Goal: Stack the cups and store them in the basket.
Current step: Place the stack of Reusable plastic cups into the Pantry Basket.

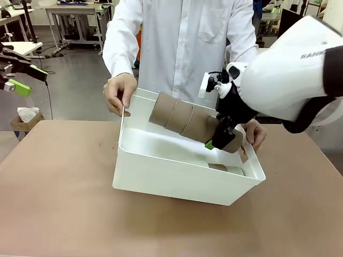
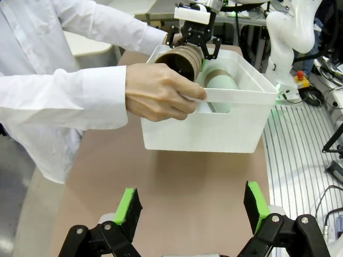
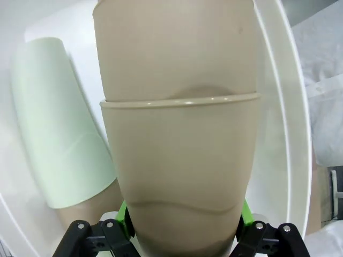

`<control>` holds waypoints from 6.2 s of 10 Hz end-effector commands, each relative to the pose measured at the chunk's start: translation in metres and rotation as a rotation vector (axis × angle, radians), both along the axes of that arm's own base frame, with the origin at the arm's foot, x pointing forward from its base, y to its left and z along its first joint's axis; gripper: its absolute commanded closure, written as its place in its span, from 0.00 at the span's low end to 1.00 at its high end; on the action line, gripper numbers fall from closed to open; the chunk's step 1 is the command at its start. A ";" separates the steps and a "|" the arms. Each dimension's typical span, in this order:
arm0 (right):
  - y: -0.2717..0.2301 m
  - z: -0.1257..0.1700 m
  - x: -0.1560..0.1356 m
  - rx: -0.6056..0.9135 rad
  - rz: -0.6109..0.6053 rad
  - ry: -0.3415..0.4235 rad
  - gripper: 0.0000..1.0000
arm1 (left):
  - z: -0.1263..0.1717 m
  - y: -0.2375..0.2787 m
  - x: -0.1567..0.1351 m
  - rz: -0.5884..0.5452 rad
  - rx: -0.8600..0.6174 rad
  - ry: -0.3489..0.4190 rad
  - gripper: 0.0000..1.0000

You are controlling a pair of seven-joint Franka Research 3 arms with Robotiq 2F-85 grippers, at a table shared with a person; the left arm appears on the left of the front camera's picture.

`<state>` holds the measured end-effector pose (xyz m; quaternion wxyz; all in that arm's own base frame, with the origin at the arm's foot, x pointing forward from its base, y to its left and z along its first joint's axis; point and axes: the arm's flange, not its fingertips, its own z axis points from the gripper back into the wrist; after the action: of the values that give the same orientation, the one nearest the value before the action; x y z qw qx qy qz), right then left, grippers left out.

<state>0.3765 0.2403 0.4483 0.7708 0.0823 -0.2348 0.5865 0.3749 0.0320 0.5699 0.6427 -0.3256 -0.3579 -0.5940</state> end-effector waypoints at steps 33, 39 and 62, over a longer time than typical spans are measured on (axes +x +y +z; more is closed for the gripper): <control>-0.280 0.150 -0.025 0.495 0.149 -0.016 0.00 | 0.003 -0.001 -0.001 0.001 -0.012 0.005 0.00; -0.280 0.150 -0.025 0.495 0.149 -0.016 0.00 | 0.003 -0.001 -0.001 0.001 -0.012 0.005 0.00; -0.280 0.150 -0.025 0.495 0.149 -0.016 0.00 | 0.003 -0.001 -0.001 0.001 -0.012 0.005 0.00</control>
<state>0.3510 -0.0409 0.5991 0.6884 0.2780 -0.3612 0.5643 0.3748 0.0321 0.5701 0.6430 -0.3252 -0.3578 -0.5939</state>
